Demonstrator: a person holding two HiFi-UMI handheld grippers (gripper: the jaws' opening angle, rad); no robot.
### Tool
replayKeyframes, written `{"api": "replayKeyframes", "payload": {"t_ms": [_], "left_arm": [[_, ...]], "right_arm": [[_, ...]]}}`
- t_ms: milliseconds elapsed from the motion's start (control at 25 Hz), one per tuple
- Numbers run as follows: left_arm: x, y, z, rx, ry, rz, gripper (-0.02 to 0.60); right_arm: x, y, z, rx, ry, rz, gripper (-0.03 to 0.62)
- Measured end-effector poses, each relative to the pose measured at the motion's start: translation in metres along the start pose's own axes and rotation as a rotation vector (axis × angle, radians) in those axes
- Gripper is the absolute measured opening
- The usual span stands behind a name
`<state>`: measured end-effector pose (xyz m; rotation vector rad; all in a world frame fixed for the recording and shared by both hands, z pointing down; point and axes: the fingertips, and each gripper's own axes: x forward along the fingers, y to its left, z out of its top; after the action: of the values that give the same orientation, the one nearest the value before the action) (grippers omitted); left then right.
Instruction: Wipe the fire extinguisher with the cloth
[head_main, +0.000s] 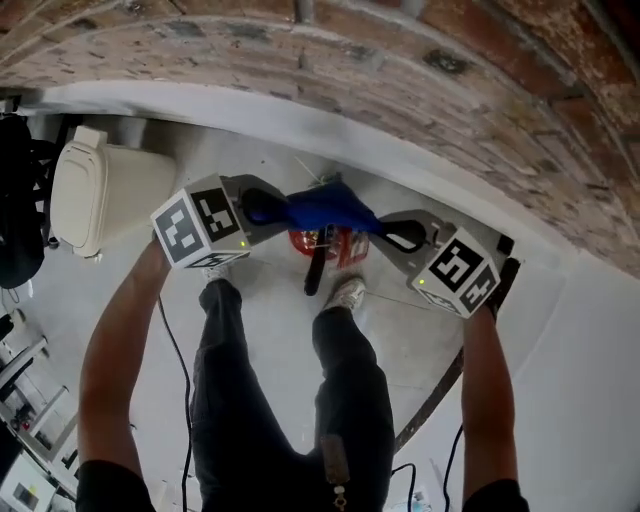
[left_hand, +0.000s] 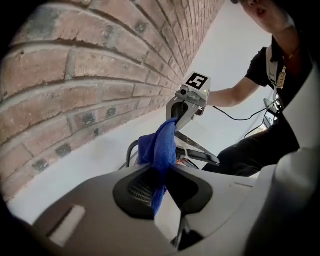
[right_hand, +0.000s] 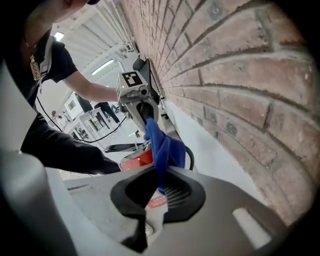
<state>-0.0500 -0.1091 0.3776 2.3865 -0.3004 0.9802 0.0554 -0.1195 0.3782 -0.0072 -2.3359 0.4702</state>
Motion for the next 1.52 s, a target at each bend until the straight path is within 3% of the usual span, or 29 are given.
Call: {"api": "replayKeyframes", "payload": {"t_ms": [280, 480, 640, 840, 920, 1040, 1160, 1240, 1320, 1520], "left_arm": [[-0.018, -0.047, 0.009, -0.051, -0.064, -0.012, 0.058], [-0.02, -0.077, -0.008, -0.076, -0.104, -0.058, 0.058], [-0.019, -0.095, -0.018, -0.072, -0.113, -0.088, 0.058], [-0.014, -0.134, -0.046, 0.012, -0.007, -0.14, 0.057], [-0.024, -0.14, -0.049, -0.002, -0.026, -0.139, 0.057], [-0.039, -0.133, -0.045, -0.039, -0.09, -0.066, 0.058], [-0.032, -0.096, -0.039, -0.111, -0.113, 0.154, 0.058], [-0.014, -0.076, -0.037, -0.204, -0.135, 0.233, 0.06], [0.006, -0.072, -0.034, -0.26, -0.162, 0.236, 0.06], [0.029, -0.091, -0.031, -0.263, -0.212, 0.187, 0.058]], "right_arm": [[-0.017, 0.049, 0.021, -0.028, -0.092, 0.056, 0.021], [-0.022, 0.075, 0.026, 0.027, -0.136, 0.026, 0.021], [-0.02, 0.099, 0.026, 0.014, -0.104, 0.023, 0.021], [-0.002, 0.146, -0.002, 0.012, 0.016, 0.093, 0.021], [0.003, 0.16, -0.001, 0.038, 0.001, 0.094, 0.023], [0.005, 0.159, 0.016, 0.115, -0.093, 0.03, 0.023], [0.012, 0.123, 0.025, 0.242, -0.157, -0.149, 0.023], [0.024, 0.098, 0.019, 0.341, -0.16, -0.264, 0.023], [0.038, 0.091, 0.009, 0.413, -0.151, -0.314, 0.023], [0.054, 0.115, -0.002, 0.48, -0.165, -0.253, 0.023]]}}
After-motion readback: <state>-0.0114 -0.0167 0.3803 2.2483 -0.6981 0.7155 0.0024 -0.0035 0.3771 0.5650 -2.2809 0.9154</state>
